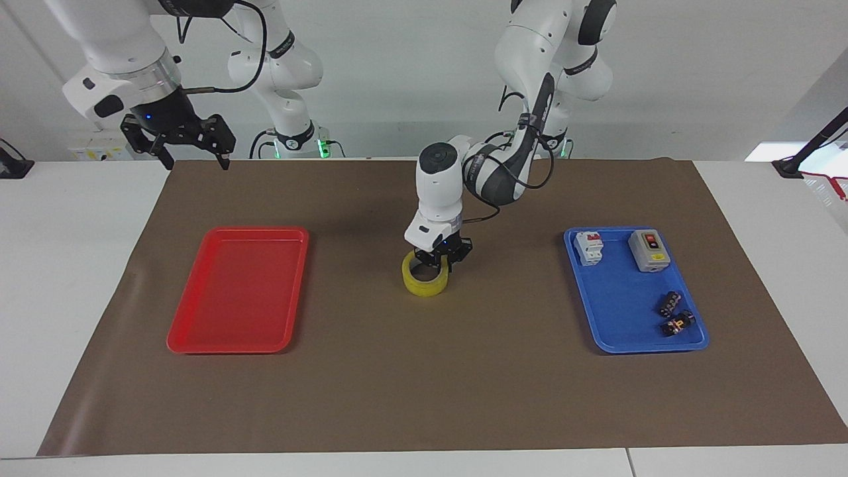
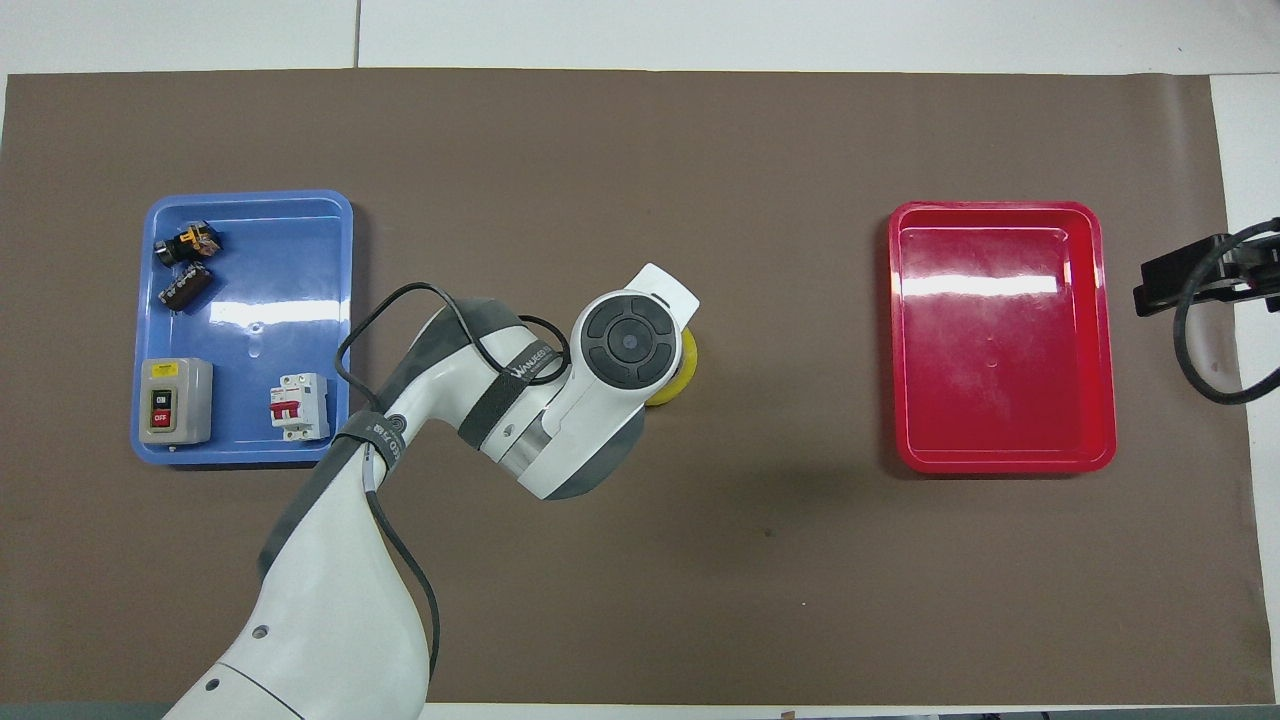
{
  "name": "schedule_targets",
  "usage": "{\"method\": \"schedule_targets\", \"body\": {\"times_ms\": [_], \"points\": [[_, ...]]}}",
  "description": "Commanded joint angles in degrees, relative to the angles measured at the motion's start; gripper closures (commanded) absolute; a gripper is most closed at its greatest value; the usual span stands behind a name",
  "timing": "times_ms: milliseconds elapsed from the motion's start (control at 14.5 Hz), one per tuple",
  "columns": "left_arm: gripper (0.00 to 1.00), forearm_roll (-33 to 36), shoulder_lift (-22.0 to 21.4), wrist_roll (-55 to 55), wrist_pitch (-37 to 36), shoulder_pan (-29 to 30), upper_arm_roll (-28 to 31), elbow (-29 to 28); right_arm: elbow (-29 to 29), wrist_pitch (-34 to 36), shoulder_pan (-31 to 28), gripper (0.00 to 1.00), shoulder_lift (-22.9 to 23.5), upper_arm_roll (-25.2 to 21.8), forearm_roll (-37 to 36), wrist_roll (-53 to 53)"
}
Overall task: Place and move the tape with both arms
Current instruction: 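Lift the yellow tape with the left gripper toward the table center, then release the tape on the table while the right gripper reaches forward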
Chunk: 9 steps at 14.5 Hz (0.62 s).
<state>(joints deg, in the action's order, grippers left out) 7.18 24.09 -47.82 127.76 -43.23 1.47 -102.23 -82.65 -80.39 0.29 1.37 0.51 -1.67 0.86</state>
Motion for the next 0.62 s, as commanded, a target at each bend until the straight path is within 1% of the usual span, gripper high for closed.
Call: {"method": "schedule_targets", "body": {"times_ms": [0,69,206,344,551], "points": [[0.14,1.8,-2.5,-0.3,0.7,0.2,0.9,-1.2,-0.1,-0.7,-1.0,0.00,0.0,0.7,0.4,-1.1],[0.00,1.8,-4.1,0.4,0.5,1.8,0.8,-1.2,-0.1,-0.7,-1.0,0.00,0.0,0.7,0.4,-1.1],[0.00,1.7,-7.7,5.3,-0.3,6.0,0.6,-1.3,-0.1,-0.7,-1.0,0.00,0.0,0.7,0.4,-1.1],[0.00,1.2,-10.2,8.3,-2.2,9.1,0.6,-1.0,-0.1,-0.7,-1.0,0.00,0.0,0.7,0.5,-1.2],[0.00,1.1,-13.7,14.8,-7.2,14.7,0.6,-0.6,-0.1,-0.6,-1.1,0.00,0.0,0.7,0.5,-1.5]]}}
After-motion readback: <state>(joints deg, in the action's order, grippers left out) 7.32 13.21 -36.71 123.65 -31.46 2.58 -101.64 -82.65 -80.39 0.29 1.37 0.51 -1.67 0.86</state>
